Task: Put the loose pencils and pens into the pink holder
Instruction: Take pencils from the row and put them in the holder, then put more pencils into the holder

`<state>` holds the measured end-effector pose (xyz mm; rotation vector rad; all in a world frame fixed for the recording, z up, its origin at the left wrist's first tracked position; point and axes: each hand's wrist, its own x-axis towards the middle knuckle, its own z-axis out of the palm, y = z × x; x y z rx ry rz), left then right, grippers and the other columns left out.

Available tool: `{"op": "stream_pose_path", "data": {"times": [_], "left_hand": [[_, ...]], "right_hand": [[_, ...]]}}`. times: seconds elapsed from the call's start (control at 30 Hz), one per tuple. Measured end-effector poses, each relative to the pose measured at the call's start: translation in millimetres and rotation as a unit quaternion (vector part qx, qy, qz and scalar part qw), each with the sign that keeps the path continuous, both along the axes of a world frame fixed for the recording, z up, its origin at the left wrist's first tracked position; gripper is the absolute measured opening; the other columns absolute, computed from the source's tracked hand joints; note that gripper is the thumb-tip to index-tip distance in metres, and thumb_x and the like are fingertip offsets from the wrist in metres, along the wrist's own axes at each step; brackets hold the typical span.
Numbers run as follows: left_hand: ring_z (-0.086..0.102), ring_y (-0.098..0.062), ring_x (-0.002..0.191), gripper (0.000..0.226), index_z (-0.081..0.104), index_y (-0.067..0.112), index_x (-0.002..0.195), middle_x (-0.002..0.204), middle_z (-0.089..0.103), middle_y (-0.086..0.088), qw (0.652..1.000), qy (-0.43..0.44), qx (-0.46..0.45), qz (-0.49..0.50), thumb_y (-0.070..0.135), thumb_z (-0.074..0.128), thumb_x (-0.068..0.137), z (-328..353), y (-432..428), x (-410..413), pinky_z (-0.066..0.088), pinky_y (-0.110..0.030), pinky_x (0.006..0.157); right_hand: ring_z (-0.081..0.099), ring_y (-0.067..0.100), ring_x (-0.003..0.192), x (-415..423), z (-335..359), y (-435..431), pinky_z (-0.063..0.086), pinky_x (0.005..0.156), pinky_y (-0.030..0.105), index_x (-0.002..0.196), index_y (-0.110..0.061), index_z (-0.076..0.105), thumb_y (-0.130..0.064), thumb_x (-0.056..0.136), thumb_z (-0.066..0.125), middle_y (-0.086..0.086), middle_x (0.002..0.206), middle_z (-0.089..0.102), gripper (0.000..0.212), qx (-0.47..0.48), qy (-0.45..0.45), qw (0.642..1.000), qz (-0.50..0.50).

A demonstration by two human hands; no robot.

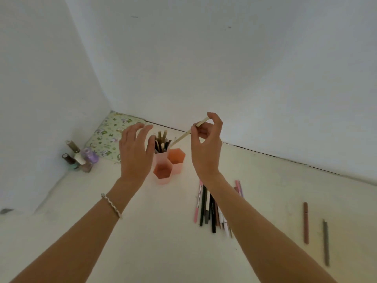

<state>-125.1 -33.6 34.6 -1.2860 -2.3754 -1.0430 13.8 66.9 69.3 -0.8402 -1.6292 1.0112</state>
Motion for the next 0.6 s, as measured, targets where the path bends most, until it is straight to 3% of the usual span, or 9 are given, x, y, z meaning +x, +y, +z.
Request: {"op": "stream_pose_path", "data": {"times": [0.1,0.2,0.3,0.37,0.43,0.5,0.6], "left_hand": [[0.049,-0.025,0.118,0.031,0.062,0.007,0.122,0.121,0.061,-0.01,0.998,-0.032,0.056,0.011,0.006,0.052,0.093,12,-9,-3,0.035,-0.031,0.103],[0.051,-0.022,0.114,0.034,0.061,0.009,0.12,0.118,0.061,-0.006,0.995,-0.071,0.07,0.001,0.0,0.051,0.089,21,-13,2,0.037,-0.025,0.099],[0.058,-0.015,0.093,0.029,0.06,0.011,0.112,0.109,0.058,0.0,0.99,-0.109,0.088,-0.03,-0.002,0.051,0.089,23,-13,19,0.052,-0.027,0.078],[0.059,-0.01,0.079,0.02,0.058,0.016,0.103,0.1,0.057,0.006,0.986,-0.13,0.076,-0.07,0.002,0.053,0.09,17,-10,41,0.053,-0.022,0.067],[0.058,-0.004,0.073,0.018,0.055,0.023,0.098,0.092,0.056,0.011,0.977,-0.173,0.003,-0.121,0.006,0.055,0.09,3,-3,69,0.051,-0.018,0.064],[0.058,-0.003,0.074,0.018,0.056,0.024,0.102,0.091,0.058,0.01,0.958,-0.218,-0.128,-0.137,0.009,0.056,0.092,-18,8,97,0.053,-0.019,0.068],[0.06,-0.014,0.093,0.022,0.055,0.018,0.116,0.107,0.062,0.0,0.918,-0.255,-0.285,-0.108,0.014,0.052,0.095,-50,23,125,0.05,-0.026,0.082]], "right_hand": [[0.063,0.007,0.085,-19,-5,-6,0.051,0.082,0.02,0.125,-0.037,0.037,-0.014,0.095,0.055,-0.01,0.091,0.063,0.041,0.037,-0.049,0.997,0.04],[0.062,0.017,0.089,-28,-20,-10,0.053,0.083,0.034,0.125,-0.025,0.045,-0.01,0.095,0.054,-0.001,0.097,0.064,0.035,0.093,-0.155,0.98,0.081],[0.061,0.03,0.101,-26,-36,-10,0.05,0.092,0.044,0.114,-0.005,0.068,0.005,0.085,0.059,0.012,0.109,0.067,0.033,0.229,-0.23,0.944,0.055],[0.058,0.029,0.106,-17,-39,-8,0.046,0.095,0.038,0.119,-0.006,0.066,0.008,0.081,0.053,0.014,0.117,0.062,0.043,0.224,-0.224,0.948,0.027],[0.057,0.022,0.102,-1,-39,2,0.047,0.092,0.03,0.125,-0.01,0.061,0.008,0.082,0.048,0.007,0.119,0.058,0.048,0.16,-0.196,0.967,-0.003],[0.056,0.009,0.095,24,-39,15,0.046,0.085,0.016,0.123,-0.015,0.059,0.005,0.085,0.045,-0.005,0.114,0.056,0.044,0.103,-0.19,0.976,-0.035],[0.053,-0.005,0.088,67,-41,37,0.041,0.076,0.006,0.112,-0.019,0.062,0.004,0.085,0.044,-0.011,0.105,0.057,0.04,0.032,-0.176,0.98,-0.092]]}}
